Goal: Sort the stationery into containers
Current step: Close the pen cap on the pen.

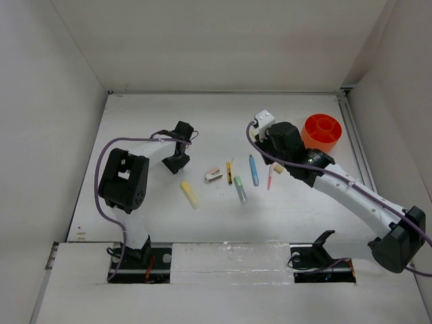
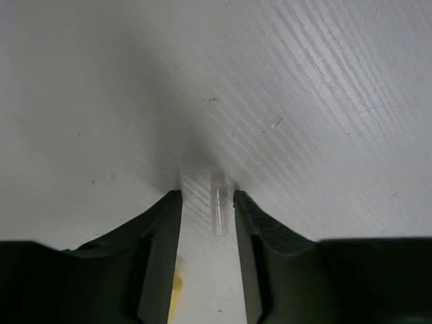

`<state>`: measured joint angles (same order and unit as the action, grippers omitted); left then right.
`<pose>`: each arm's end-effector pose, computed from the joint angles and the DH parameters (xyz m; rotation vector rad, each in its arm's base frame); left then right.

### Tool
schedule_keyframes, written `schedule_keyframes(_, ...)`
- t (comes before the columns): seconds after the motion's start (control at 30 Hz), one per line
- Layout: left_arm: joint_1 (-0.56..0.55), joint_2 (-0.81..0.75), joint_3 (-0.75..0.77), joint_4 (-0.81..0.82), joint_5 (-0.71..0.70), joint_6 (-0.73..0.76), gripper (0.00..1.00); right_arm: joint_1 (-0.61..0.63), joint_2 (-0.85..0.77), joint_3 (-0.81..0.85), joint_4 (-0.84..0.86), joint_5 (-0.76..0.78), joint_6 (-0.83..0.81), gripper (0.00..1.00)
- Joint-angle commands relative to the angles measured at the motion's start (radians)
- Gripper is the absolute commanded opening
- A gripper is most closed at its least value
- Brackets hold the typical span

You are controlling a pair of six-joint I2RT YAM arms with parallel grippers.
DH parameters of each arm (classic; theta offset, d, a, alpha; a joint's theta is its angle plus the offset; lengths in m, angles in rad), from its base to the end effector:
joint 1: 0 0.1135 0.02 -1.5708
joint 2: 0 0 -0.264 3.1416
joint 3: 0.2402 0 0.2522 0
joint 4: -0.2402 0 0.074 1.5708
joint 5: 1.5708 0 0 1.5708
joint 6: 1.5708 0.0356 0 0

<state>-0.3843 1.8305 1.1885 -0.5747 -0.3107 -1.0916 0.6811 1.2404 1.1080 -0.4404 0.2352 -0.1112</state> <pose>0.3353 -0.1239 0.1688 -0.9963 2.4825 -0.0121 0.2199 0.1676 0.3315 -0.6930 2.0111 0.0845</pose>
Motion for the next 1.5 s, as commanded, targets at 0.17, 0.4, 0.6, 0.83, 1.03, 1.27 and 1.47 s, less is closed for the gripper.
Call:
schedule_keyframes(0.17, 0.002, 0.061, 0.023, -0.045, 0.010, -0.051, 0.21, -0.023, -0.067, -0.023, 0.063, -0.014, -0.012, 0.00)
schedule_keyframes(0.4, 0.002, 0.050, 0.022, 0.002, 0.042, -0.010, 0.00, -0.054, -0.056, -0.043, 0.091, -0.109, -0.021, 0.00)
schedule_keyframes(0.6, 0.002, -0.081, 0.055, 0.240, 0.232, 0.228, 0.00, -0.074, -0.047, -0.085, 0.188, -0.269, -0.021, 0.00)
schedule_keyframes(0.83, 0.002, -0.350, -0.038, 0.530, 0.436, 0.348, 0.00, -0.084, 0.034, -0.152, 0.353, -0.574, 0.076, 0.00)
schedule_keyframes(1.03, 0.002, -0.574, -0.239, 0.837, 0.518, 0.338, 0.00, -0.026, 0.034, -0.220, 0.571, -0.709, 0.223, 0.00)
schedule_keyframes(1.27, 0.002, -0.731, -0.395, 1.030, 0.553, 0.329, 0.00, 0.034, 0.025, -0.250, 0.768, -0.709, 0.407, 0.00)
schedule_keyframes(1.47, 0.002, -0.783, -0.449, 1.112, 0.593, 0.320, 0.00, 0.067, 0.071, -0.251, 0.825, -0.697, 0.485, 0.00)
